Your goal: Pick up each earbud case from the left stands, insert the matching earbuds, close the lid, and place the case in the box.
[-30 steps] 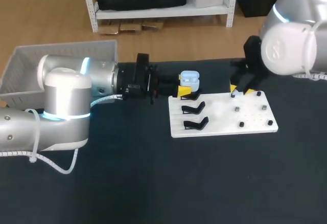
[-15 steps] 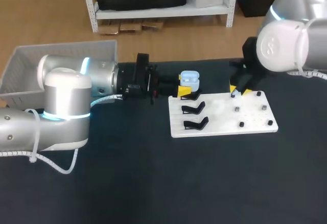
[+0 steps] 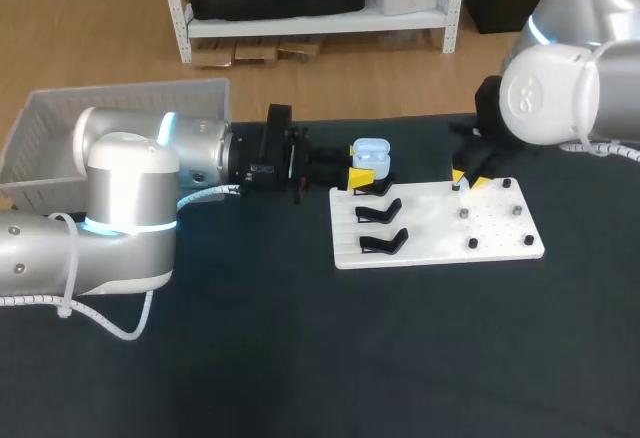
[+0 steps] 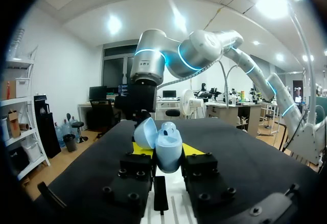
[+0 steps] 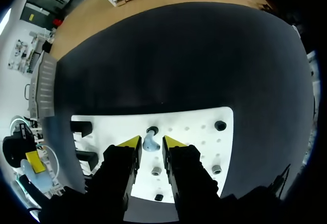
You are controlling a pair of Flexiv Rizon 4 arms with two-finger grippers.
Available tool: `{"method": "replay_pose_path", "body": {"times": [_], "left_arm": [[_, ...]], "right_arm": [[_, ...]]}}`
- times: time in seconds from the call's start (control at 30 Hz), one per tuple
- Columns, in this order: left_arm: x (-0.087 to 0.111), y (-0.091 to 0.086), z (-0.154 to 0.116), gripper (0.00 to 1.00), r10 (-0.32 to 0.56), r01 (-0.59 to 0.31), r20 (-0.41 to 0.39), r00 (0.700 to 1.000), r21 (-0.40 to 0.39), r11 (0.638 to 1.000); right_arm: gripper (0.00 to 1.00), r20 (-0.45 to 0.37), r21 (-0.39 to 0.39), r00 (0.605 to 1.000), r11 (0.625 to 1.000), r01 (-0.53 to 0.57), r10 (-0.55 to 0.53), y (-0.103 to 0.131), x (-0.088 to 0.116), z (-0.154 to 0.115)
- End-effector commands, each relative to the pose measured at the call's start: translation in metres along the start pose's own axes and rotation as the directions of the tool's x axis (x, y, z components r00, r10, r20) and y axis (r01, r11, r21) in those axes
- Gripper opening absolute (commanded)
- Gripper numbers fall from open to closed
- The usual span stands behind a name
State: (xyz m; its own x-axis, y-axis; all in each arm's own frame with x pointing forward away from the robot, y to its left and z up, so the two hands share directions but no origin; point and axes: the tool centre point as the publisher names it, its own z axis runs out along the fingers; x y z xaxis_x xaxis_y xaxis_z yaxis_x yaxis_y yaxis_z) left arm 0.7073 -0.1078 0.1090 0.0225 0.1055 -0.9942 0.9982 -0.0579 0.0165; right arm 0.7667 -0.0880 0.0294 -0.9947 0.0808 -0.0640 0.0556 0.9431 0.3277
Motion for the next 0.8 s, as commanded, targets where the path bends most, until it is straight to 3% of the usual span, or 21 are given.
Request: {"method": "replay_pose_path", "body": {"times": [0.03,0.13,0.2,0.5,0.8], "left_arm": [[0.001,-0.001,0.0,0.0,0.004,-0.004,0.004,1.0,-0.006,1.0],[0.001,-0.001,0.0,0.0,0.004,-0.004,0.004,1.0,-0.006,1.0],[0.001,-0.001,0.0,0.0,0.004,-0.004,0.004,1.0,-0.006,1.0],[0.001,-0.001,0.0,0.0,0.004,-0.004,0.004,1.0,-0.006,1.0],[0.001,-0.001,0.0,0.0,0.004,-0.004,0.004,1.0,-0.006,1.0]], "right_arm": [[0.22,0.004,0.006,1.0,1.0,-0.003,0.003,0.001,0.002,0.001],[0.15,0.005,0.009,1.0,1.0,-0.005,0.005,0.001,0.002,0.002],[0.0,0.007,0.01,1.0,1.0,-0.007,0.007,0.001,0.002,0.002],[0.0,0.019,0.024,1.0,1.0,-0.01,0.01,0.0,0.002,-0.013],[0.0,0.042,0.02,0.999,1.0,-0.008,0.007,0.007,0.008,-0.062]]}}
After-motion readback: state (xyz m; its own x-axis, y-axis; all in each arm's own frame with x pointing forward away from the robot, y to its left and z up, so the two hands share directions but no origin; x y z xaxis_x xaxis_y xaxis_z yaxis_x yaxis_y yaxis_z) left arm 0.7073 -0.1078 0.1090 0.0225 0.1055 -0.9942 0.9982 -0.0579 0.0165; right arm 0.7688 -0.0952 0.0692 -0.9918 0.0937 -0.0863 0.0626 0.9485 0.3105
